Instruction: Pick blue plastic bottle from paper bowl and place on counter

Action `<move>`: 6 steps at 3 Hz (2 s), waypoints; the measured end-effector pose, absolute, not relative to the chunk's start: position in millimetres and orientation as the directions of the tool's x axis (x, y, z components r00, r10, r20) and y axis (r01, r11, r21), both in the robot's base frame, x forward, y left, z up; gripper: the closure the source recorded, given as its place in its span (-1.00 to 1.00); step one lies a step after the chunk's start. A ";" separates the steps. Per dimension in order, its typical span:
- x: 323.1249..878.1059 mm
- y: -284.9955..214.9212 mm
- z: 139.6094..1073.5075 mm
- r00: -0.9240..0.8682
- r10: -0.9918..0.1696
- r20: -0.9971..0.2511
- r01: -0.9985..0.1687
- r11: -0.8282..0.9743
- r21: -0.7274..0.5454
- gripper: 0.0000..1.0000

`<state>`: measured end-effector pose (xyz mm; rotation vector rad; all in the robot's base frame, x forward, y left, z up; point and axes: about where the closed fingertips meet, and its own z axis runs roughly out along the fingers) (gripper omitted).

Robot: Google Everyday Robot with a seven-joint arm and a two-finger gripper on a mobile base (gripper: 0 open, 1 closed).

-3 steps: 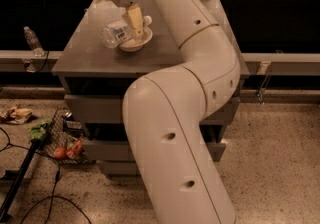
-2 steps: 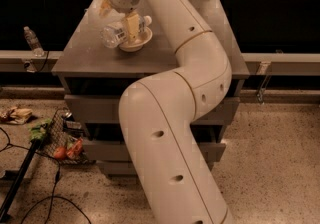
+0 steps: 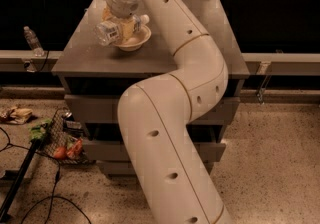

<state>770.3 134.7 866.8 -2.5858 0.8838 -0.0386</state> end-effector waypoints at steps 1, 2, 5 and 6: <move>777.2 113.3 909.3 0.777 -0.627 -0.063 -0.579 -0.670 -0.464 0.90; 778.8 66.0 978.7 0.707 -0.707 -0.019 -0.588 -0.573 -0.571 1.00; 772.1 -77.6 913.2 0.434 -0.893 -0.119 -0.843 -0.356 -0.402 0.97; 768.1 -94.7 883.8 0.388 -0.910 -0.144 -0.884 -0.323 -0.336 0.52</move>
Offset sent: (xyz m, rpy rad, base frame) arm -0.0026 -0.1191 0.1861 0.1351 -0.2766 -0.2358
